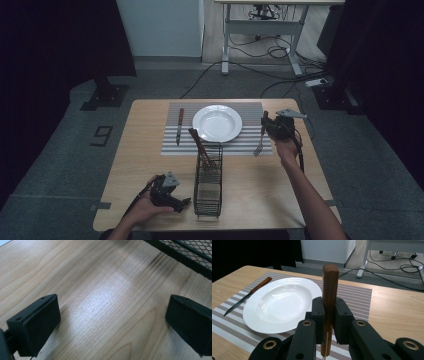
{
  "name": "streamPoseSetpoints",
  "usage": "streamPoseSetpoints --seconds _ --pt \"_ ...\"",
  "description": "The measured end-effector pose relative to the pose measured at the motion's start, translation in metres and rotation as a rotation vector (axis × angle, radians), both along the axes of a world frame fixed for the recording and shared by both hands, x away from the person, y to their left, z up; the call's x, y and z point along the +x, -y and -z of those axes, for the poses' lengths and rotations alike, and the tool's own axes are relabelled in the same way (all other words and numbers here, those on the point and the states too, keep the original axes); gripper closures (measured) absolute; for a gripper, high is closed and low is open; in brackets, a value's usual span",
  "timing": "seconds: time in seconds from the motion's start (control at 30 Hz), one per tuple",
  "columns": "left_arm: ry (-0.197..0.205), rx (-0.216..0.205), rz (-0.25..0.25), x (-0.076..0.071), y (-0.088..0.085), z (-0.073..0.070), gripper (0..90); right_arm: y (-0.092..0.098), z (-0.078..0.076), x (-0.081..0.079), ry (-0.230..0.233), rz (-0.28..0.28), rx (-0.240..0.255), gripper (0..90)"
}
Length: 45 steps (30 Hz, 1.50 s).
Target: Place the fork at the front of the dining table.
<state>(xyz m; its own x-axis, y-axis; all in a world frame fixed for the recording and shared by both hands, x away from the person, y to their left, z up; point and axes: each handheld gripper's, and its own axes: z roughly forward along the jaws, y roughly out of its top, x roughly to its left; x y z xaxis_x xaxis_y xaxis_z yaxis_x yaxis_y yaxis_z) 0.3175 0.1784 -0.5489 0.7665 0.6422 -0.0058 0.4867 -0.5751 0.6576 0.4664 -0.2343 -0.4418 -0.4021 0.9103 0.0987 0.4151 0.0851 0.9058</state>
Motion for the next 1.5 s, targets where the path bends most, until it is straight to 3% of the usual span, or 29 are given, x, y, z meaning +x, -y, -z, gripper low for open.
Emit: streamPoseSetpoints --seconds 0.3,0.53,1.07,1.5 --pt "0.000 0.000 0.000 0.000 0.000 0.000 0.0 -0.002 0.001 0.006 0.013 0.023 0.001 80.6" --pt "0.000 0.000 0.000 0.000 0.000 0.000 0.0 -0.012 -0.001 0.020 -0.002 0.016 -0.039 80.6" --pt "0.000 -0.002 -0.001 0.000 0.000 0.000 0.0 -0.031 0.006 0.066 -0.096 0.042 -0.068 80.8" --pt "0.000 -0.002 -0.001 0.000 0.000 0.000 0.0 -0.037 0.027 0.106 -0.202 0.104 -0.092 80.1"
